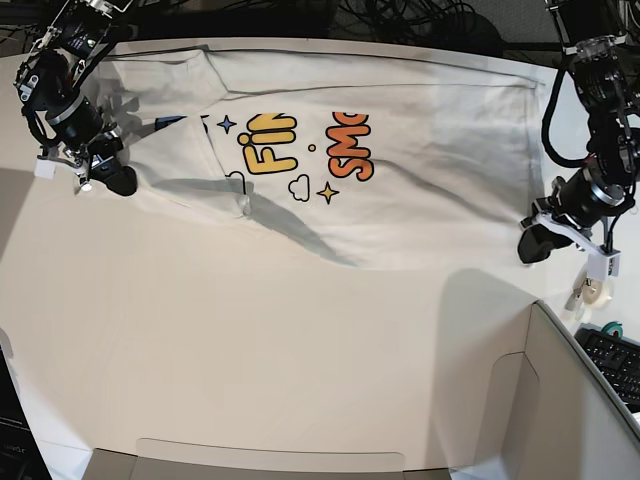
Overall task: Layout the t-shirt on the table in an organized manner, then fold the t-shirt properly
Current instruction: 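Fold the shirt lengthwise with both grippers over the print toward the collar, then lower the folded edge with both grippers and smooth it flat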
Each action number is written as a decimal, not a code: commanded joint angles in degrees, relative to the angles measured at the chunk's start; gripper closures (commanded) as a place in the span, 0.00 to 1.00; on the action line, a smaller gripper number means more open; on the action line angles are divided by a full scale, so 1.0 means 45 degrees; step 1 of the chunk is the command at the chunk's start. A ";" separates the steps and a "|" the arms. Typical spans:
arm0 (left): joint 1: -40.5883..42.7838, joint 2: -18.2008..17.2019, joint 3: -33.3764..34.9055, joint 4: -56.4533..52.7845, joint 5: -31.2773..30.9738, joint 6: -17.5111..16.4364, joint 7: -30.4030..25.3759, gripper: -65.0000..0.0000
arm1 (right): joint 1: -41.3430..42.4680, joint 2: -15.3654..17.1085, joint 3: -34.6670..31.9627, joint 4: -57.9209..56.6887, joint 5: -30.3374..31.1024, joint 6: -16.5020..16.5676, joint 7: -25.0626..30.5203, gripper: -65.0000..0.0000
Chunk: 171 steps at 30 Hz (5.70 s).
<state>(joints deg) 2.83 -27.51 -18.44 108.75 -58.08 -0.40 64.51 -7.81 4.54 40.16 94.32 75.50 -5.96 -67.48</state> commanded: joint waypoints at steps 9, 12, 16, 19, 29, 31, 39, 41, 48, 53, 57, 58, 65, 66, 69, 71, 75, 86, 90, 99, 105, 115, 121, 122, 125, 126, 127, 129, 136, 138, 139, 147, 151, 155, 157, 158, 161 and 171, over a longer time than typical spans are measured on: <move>0.0514 -0.0344 -0.0094 0.1260 -0.0113 -0.0057 -0.0338 1.00 | -0.0383 0.0135 0.0013 0.0187 0.1438 0.1275 -0.0017 1.00; 0.0787 -0.0364 -0.0094 0.1260 -0.0113 -0.0057 -0.0358 1.00 | -0.0696 0.0194 0.0013 0.0187 0.1829 0.1607 -0.0037 1.00; 0.0944 -0.0500 -0.0094 0.1260 -0.0113 -0.0057 -0.0358 1.00 | -0.1028 0.0721 0.0013 0.0050 0.2110 0.1646 -0.0037 1.00; 0.1080 -0.0637 -0.0113 0.1240 -0.0113 -0.0057 -0.0397 1.00 | -0.1184 0.1112 0.0032 -0.0536 0.2110 0.1665 -0.0037 1.00; 0.1608 -0.0637 -0.1070 0.1240 -0.0093 -0.0057 -0.0592 1.00 | -0.1360 0.1874 0.0032 -0.3271 0.2110 0.1665 -0.0447 1.00; 0.1920 -0.0637 -0.1070 0.1221 -0.0093 -0.0057 -0.0631 1.00 | -0.1360 0.1874 0.0032 -0.3251 0.2110 0.1665 -0.0447 1.00; 0.2585 -0.0618 -0.1051 0.1221 -0.0093 -0.0057 -0.0651 1.00 | -0.1594 0.1835 0.0013 -0.3193 0.2110 0.1665 -0.0466 1.00; 0.2780 -0.0618 -0.1051 0.1221 -0.0093 -0.0057 -0.0651 1.00 | -0.1594 0.1854 0.0013 -0.3193 0.2110 0.1665 -0.0466 1.00; 0.3561 -0.0618 -0.0953 0.1221 -0.0093 -0.0057 -0.0651 1.00 | -0.1594 0.1874 0.0013 -0.3193 0.2110 0.1665 -0.0466 1.00; 0.3815 -0.0618 -0.0934 0.1142 -0.0054 -0.0057 -0.0651 1.00 | -0.1594 0.1874 0.0013 -0.3212 0.2110 0.1665 -0.0466 1.00; 0.3718 -0.0598 -0.0934 0.1142 0.0688 -0.0037 -0.0690 1.00 | -0.1594 0.1874 -0.0007 -0.3193 0.2110 0.1665 -0.0466 1.00; 0.3698 -0.0559 -0.0953 0.1142 0.1118 -0.0037 -0.0787 1.00 | -0.1594 0.1874 -0.0026 -0.3193 0.2110 0.1665 -0.0466 1.00; 0.2917 -0.0168 0.0160 0.0869 0.2466 -0.0037 -0.4245 1.00 | -0.1634 0.1776 -0.0085 -0.3193 0.2110 0.1665 -0.0701 1.00; 0.2897 0.0027 0.0453 0.0693 0.2661 -0.0037 -0.4538 1.00 | -0.1634 0.1776 -0.0085 -0.3193 0.2110 0.1665 -0.0760 1.00; 0.2389 0.0301 0.1333 0.0087 0.3169 -0.0037 -0.4871 1.00 | -0.1634 0.1756 -0.0085 -0.3193 0.2110 0.1665 -0.0838 1.00; 0.2311 0.0301 0.1684 -0.0381 0.3208 -0.0037 -0.4871 1.00 | -0.1770 0.1756 -0.0085 -0.3193 0.2110 0.1665 -0.0838 1.00; 0.2467 0.0301 0.1801 -0.1104 0.3110 -0.0057 -0.4871 1.00 | -0.1868 0.1756 -0.0046 -0.3193 0.2110 0.1665 -0.0838 1.00; 0.2839 0.0281 0.1723 -0.0928 0.3149 -0.0057 -0.5007 1.00 | -0.1868 0.1756 -0.0046 -0.3193 0.2110 0.1665 -0.0857 1.00; 0.2780 0.0262 0.1801 -0.0928 0.3189 -0.0057 -0.5007 1.00 | -0.1868 0.1756 -0.0046 -0.3193 0.2110 0.1665 -0.0857 1.00; 0.1842 -0.0618 0.2388 -0.0928 0.4810 -0.0076 -0.5418 1.00 | -0.1848 0.1756 -0.0046 -0.3193 0.2110 0.1665 -0.0857 1.00; 0.2018 -0.0578 0.3970 -0.1397 0.8659 -0.0076 -0.9110 1.00 | -0.1809 0.1835 -0.0065 -0.3193 0.2110 0.1665 -0.0857 1.00; 0.3229 -0.0578 0.5005 -0.2003 0.9381 -0.0057 -1.0634 1.00 | -0.1790 0.1971 -0.0007 -0.3193 0.2110 0.1665 -0.0857 1.00; 0.3952 -0.0618 0.4869 -0.1514 0.9381 -0.0057 -1.0673 1.00 | -0.1790 0.2030 0.0013 -0.3251 0.2110 0.1665 -0.0857 1.00; 0.4089 -0.0618 0.4810 -0.1300 0.9381 -0.0057 -1.0673 1.00 | -0.1790 0.2030 0.0013 -0.3251 0.2110 0.1665 -0.0857 1.00; 0.4695 -0.0618 0.4380 -0.0596 0.9381 -0.0057 -1.0634 1.00 | -0.1790 0.2030 0.0013 -0.3251 0.2110 0.1665 -0.0857 1.00; 0.4851 -0.0618 0.4341 -0.0381 0.9381 -0.0057 -1.0614 1.00 | -0.1790 0.2010 0.0013 -0.3251 0.2110 0.1665 -0.0857 1.00; 0.4949 -0.0618 0.4322 -0.0206 0.9381 -0.0057 -1.0556 1.00 | -0.1790 0.2010 0.0013 -0.3251 0.2110 0.1665 -0.0857 1.00; 0.5007 -0.0618 0.4263 0.0029 0.9381 -0.0057 -1.0536 1.00 | -0.1790 0.2010 0.0013 -0.3251 0.2110 0.1665 -0.0838 1.00; 0.5496 -0.0559 0.3228 0.0087 0.9381 -0.0057 -1.0516 1.00 | -0.1829 0.2284 0.0013 -0.3134 0.2110 0.1665 -0.0838 1.00; 0.5515 -0.0539 0.3052 0.0087 0.9381 -0.0057 -1.0516 1.00 | -0.1829 0.2382 0.0013 -0.2841 0.2110 0.1665 -0.0838 1.00; 0.5515 -0.0539 0.2954 0.0087 0.9381 -0.0037 -1.0516 1.00 | -0.1848 0.2401 0.0013 -0.2587 0.2110 0.1665 -0.0838 1.00; 0.5710 -0.0539 0.2798 0.0048 0.9401 -0.0037 -1.0516 1.00 | -0.1907 0.2636 0.0013 -0.1747 0.2110 0.1665 -0.0838 1.00; 0.5710 -0.0520 0.2817 0.0048 0.9401 -0.0037 -1.0516 1.00 | -0.1888 0.2714 0.0013 -0.1747 0.2110 0.1665 -0.0838 1.00; 0.5710 -0.0520 0.2817 -0.0225 0.9401 -0.0037 -1.0516 1.00 | -0.1790 0.2694 0.0013 -0.1747 0.2110 0.1685 -0.0838 1.00; 0.5710 -0.0520 0.2817 -0.0303 0.9401 -0.0037 -1.0516 1.00 | -0.1790 0.2694 0.0013 -0.1747 0.2110 0.1685 -0.0838 1.00; 0.5710 -0.0520 0.2817 -0.0303 0.9401 -0.0037 -1.0516 1.00 | -0.1790 0.2694 -0.0026 -0.1747 0.2110 0.1685 -0.0838 1.00; 0.5710 -0.0481 0.2817 -0.0303 0.9401 -0.0037 -1.0516 1.00 | -0.1712 0.2694 -0.0046 -0.1747 0.2110 0.1685 -0.0838 1.00; 0.6003 0.0203 0.2759 0.0439 0.9401 -0.0037 -1.0516 1.00 | -0.1634 0.2675 -0.0085 -0.1747 0.2110 0.1685 -0.0838 1.00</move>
<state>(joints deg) 29.34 -26.02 -5.32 109.65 -16.03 -0.91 18.90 -15.38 15.51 39.55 85.49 83.72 1.13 -71.13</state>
